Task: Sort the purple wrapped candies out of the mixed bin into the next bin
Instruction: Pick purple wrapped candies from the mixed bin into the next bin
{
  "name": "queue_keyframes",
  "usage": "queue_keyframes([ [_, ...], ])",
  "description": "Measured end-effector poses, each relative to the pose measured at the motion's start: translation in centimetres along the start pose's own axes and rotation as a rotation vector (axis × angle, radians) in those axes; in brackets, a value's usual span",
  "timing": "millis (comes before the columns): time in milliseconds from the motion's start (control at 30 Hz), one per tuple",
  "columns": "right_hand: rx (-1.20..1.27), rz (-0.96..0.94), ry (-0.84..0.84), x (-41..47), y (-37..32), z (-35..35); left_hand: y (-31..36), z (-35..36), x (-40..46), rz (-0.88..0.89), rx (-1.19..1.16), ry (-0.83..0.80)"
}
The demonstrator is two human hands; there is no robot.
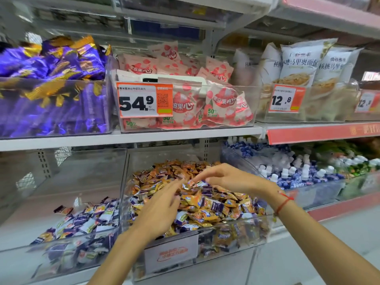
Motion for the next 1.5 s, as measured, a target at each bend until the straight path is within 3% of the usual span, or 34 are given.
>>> queue_keyframes([
  [100,-0.113,0.008,0.065,-1.7,0.5,-1.4,0.3,0.9,0.0,0.058,0.096,-0.038],
  [300,-0.422,-0.037,0.120,-3.1,0.9,1.0,-0.2,-0.5,0.6,0.010,-0.037,0.018],
  [400,-0.342,-0.068,0.185,-3.1,1.3,1.3,0.0,-1.1,0.3,0.024,-0.087,0.038],
  [567,-0.228,0.024,0.375,-2.2,2.0,-1.9,0.5,-1.2,-0.7,0.024,0.037,0.018],
  [633,-0.259,0.087,0.326,-0.7,2.7,-2.6,0.3,-1.7,-0.8,-0.014,0.133,0.075],
  [767,-0.345,0.241,-0.135,1.6,4.0,0.2,-0.2,-2.4,-1.1,-0.068,0.230,0.192],
  [800,-0.423,0.235,-0.185,1.9,4.2,0.7,-0.2,-2.6,-1.0,-0.061,0.210,0.208],
  [933,-0.602,0.152,-0.098,1.9,4.6,0.5,1.8,-1.7,-1.1,0.131,0.098,0.093],
  [1067,-0.260,0.040,0.112,-0.2,2.6,-0.6,2.3,0.0,-1.3,0.163,0.182,-0.047],
  [1167,0.031,0.121,0.190,-1.8,2.7,-0.9,1.4,-0.7,-1.1,0.067,0.299,0.006],
  [1233,0.075,0.160,0.207,-2.2,2.8,-0.8,1.1,-1.5,-1.1,0.030,0.306,0.069],
  [1400,-0.044,0.055,0.232,-1.2,1.5,-1.3,0.6,-2.3,-1.8,-0.033,0.278,0.101],
  [1500,-0.316,0.064,0.126,0.3,1.5,-1.0,0.0,-3.3,-2.1,-0.072,0.313,0.200],
])
Point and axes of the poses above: each hand's wrist, its own x-axis towards the middle knuckle, its own z-axis out of the palm, y = z × x, the point moved 8 cm from there along x, towards the middle knuckle, and after that the axes turned 13 degrees about -z, right-handed, at the moved point
